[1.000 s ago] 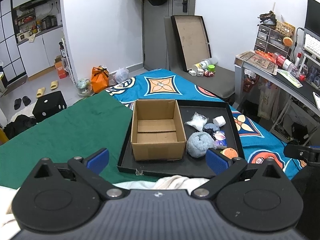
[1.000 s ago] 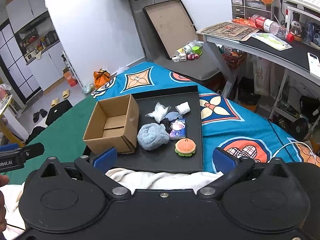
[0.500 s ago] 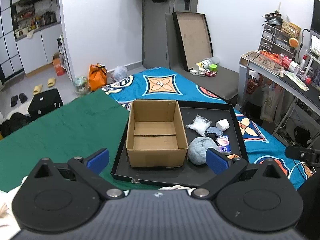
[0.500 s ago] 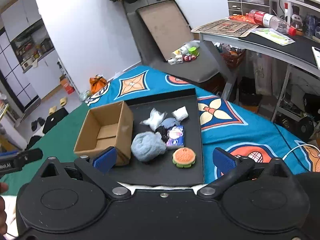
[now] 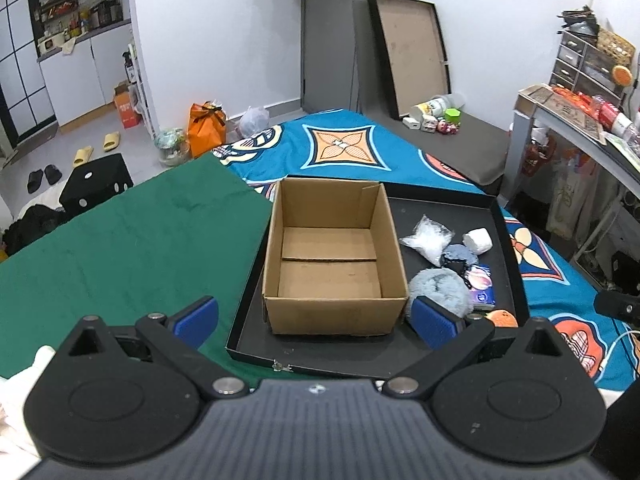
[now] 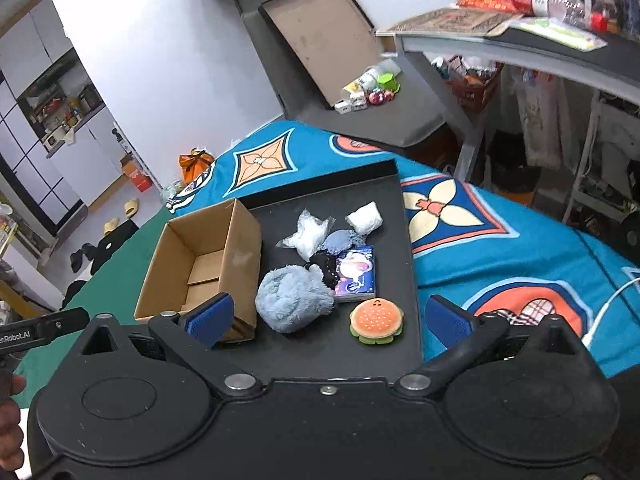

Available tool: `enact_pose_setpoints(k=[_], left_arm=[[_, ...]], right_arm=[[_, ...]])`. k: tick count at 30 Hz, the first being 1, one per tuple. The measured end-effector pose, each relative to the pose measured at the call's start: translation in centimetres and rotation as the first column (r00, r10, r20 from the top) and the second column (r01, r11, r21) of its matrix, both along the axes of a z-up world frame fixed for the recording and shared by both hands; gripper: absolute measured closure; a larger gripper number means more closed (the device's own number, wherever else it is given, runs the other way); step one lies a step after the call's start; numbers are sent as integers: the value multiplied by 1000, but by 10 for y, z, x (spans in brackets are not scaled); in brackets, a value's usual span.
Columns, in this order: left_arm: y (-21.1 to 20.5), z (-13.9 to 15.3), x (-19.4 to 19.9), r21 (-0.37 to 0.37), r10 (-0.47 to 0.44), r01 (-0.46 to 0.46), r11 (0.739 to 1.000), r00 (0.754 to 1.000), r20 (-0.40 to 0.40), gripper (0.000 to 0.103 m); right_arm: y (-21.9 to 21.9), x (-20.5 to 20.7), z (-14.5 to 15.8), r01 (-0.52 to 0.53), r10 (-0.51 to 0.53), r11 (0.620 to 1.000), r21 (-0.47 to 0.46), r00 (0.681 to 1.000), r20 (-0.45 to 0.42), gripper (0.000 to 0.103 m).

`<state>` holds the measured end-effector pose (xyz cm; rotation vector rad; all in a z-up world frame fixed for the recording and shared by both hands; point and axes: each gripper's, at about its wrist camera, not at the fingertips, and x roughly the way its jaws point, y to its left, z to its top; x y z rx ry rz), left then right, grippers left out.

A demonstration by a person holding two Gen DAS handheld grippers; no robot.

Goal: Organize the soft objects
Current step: 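Reach the right tool to the plush hamburger and close on it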

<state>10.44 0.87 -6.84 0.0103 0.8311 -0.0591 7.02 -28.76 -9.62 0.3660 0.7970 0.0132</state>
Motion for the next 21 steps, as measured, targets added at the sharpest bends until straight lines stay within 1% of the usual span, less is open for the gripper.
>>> enact_pose_setpoints(k=[8,11,16,19,21], left_arm=[[2,-17,24,20,16,-16,1000,999,-27,2],[4,-26,34,32,27,-25,999,998,-50,3],[6,-40,49,39,35,-33,999,997,-73,3],[6,-47,57,48,38,-34,998,996,-85,5],[8,-52,64,50,44,-40,998,995,-93,11]], right_arm=[[-5,19,-22,8,-8,1000,17,1000,-24,0],[-8,26,-33,13,-11,999,30,999,-40,3],[-14,41,-53,23,-17,998,62,996,-88,16],[-14,50,-64,28,-20,998,62,993,-120,19],[-13,55,-72,27,-17,997,71,990,-137,23]])
